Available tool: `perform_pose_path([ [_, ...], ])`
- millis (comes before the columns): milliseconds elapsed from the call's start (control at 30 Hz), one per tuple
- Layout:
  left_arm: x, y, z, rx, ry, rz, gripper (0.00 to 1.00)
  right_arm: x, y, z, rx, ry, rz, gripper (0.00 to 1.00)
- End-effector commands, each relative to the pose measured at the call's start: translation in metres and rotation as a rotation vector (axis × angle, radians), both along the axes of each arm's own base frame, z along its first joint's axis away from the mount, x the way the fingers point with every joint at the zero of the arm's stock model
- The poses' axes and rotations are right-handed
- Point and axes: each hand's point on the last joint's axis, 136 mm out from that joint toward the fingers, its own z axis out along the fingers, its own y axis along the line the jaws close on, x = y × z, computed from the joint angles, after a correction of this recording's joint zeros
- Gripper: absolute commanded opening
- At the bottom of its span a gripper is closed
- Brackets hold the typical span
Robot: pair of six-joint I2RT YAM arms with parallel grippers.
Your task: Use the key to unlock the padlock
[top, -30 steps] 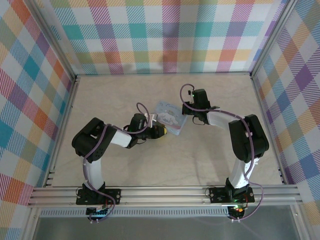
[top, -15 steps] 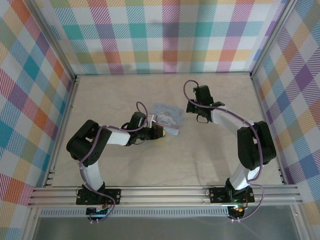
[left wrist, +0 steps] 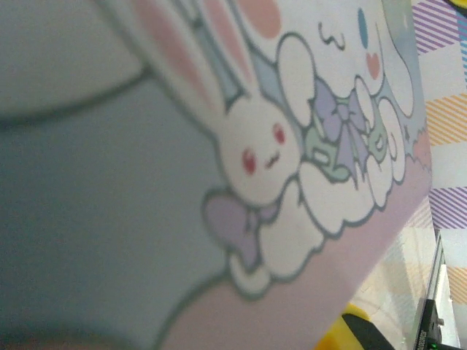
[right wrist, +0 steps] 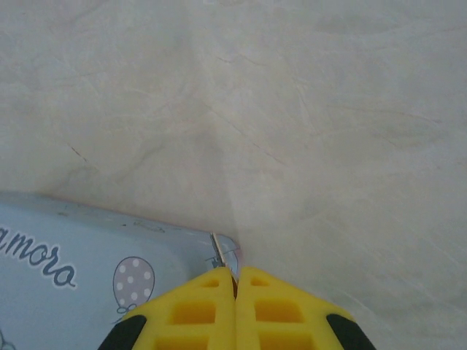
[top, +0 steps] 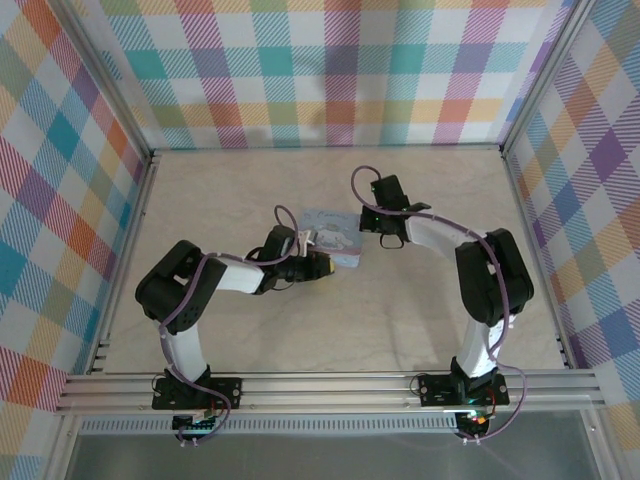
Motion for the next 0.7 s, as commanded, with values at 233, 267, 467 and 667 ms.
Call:
perform_pose_path([
  [233, -0.018, -0.004, -0.031, 0.011, 0.156, 0.047, 0.13, 0.016, 0.022, 0.006, 0.041, -0.017, 0.050, 0.00],
  [267, -0.017, -0.005, -0.029, 0.002, 0.158, 0.059, 0.13, 0.016, 0.020, 0.009, 0.032, -0.022, 0.049, 0.00],
  [467, -0.003, -0.010, -0.011, -0.063, 0.149, 0.116, 0.11, 0.006, -0.001, 0.032, 0.014, -0.059, 0.025, 0.00],
  [667, 0.007, -0.021, 0.006, -0.129, 0.145, 0.126, 0.11, -0.011, -0.018, 0.066, 0.046, -0.113, 0.019, 0.00],
])
